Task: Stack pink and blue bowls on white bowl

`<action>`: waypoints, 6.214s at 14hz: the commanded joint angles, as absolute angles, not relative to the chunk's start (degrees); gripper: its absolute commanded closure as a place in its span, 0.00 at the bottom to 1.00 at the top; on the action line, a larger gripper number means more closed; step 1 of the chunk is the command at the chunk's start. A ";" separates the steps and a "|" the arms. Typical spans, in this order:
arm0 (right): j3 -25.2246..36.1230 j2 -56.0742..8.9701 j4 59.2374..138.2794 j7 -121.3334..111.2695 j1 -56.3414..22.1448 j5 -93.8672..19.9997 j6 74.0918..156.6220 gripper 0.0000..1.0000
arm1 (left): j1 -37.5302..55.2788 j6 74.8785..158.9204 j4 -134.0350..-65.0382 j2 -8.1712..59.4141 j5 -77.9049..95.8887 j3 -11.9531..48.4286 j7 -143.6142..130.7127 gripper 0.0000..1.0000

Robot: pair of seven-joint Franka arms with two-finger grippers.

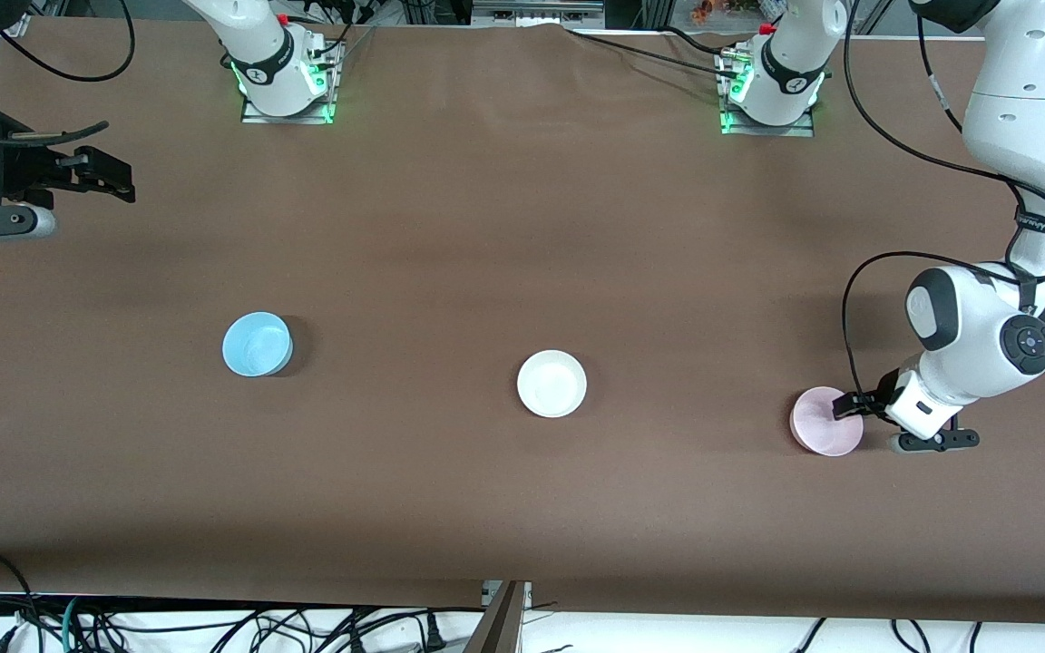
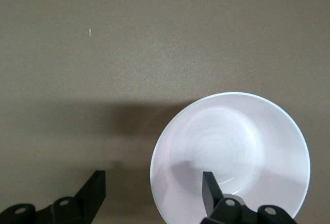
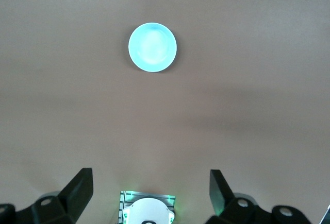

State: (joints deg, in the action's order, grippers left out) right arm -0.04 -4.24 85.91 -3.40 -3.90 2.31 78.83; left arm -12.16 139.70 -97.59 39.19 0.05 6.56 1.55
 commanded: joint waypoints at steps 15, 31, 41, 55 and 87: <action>0.18 -9.04 85.08 -3.60 -2.46 4.30 85.16 0.00 | -12.30 136.23 -97.91 37.71 -1.41 6.68 3.69 0.53; 0.44 -29.34 85.69 -3.43 2.27 1.52 104.84 0.00 | -12.13 133.94 -96.77 37.18 -1.41 6.77 3.78 0.64; 0.44 -35.86 89.81 -2.38 1.93 -0.35 115.55 0.00 | -11.78 134.82 -95.98 38.14 -1.41 6.77 3.87 0.66; -0.09 -34.98 98.79 -0.35 1.23 -0.35 122.35 0.00 | -11.78 136.32 -95.98 38.76 -1.41 6.77 3.87 0.79; -0.17 -21.71 115.92 -1.41 1.23 0.26 132.43 0.00 | -5.03 131.22 -92.55 33.14 -0.88 23.73 -41.98 1.00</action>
